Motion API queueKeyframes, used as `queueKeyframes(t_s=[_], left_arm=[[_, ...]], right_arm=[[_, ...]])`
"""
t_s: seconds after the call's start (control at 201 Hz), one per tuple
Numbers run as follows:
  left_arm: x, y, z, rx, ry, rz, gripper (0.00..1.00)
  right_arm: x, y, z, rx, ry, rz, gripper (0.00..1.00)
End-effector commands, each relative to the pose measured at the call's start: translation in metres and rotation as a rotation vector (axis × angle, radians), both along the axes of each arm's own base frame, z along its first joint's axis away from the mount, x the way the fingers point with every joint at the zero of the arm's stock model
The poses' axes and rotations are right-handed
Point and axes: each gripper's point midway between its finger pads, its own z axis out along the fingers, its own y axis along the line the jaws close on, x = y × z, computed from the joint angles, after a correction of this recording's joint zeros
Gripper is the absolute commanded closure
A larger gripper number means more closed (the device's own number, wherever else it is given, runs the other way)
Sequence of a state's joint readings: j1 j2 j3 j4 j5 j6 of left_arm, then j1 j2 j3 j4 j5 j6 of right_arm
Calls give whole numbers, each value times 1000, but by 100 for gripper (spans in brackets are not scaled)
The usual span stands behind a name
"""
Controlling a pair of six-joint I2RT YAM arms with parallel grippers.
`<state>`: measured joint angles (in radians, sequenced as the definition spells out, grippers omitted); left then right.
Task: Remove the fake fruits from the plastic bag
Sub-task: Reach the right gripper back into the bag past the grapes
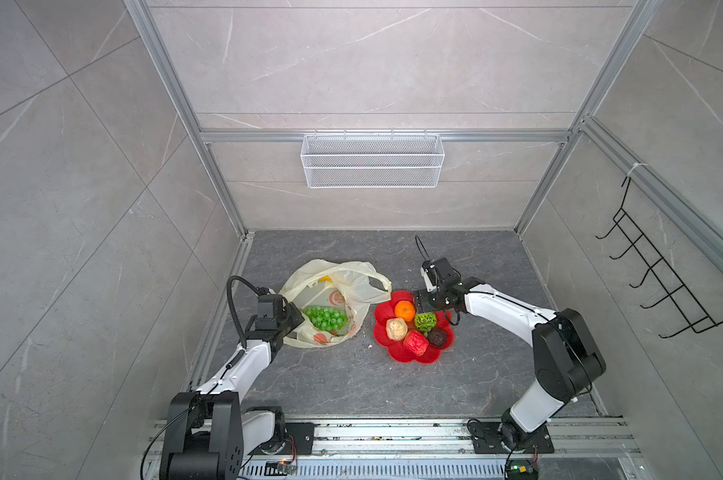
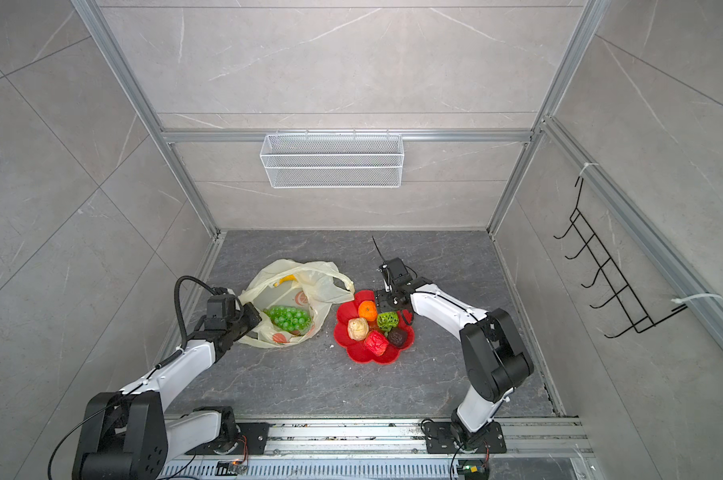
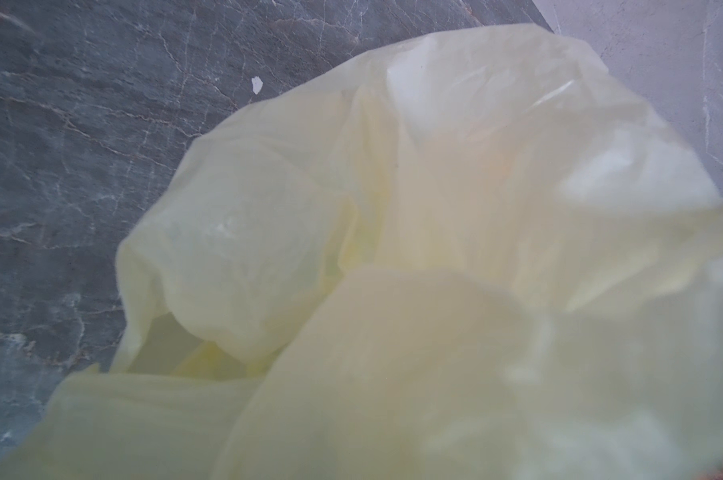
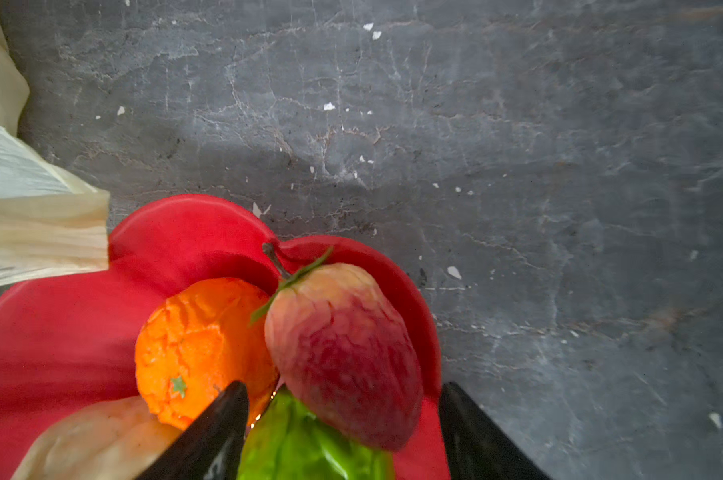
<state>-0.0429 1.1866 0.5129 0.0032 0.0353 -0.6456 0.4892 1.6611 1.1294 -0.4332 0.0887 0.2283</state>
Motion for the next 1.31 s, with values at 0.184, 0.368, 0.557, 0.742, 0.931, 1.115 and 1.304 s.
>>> queueKeyframes(t_s=[0.184,0.368,0.557,0.742,0.931,1.115,1.304], left_arm=[[8,-2,14,10,-49,-31,100],[12,-11,17,-14,-79,-63,100],[12,-17,26,-13,-115,-94,100],[10,-21,33,-13,-144,-108,100],[11,-22,32,-22,-140,-110,100],[11,-25,32,-38,-138,-116,100],[11,-26,31,-40,-136,-116,100]], right_arm=[[-28,18,68,17,-125,23,29],[-67,138,110,353,-154,233,39],[-70,237,99,386,-125,352,46],[-45,297,60,352,-75,344,52],[-12,311,19,243,-84,252,56],[14,314,-16,122,-70,201,56],[37,304,-29,49,-81,134,56]])
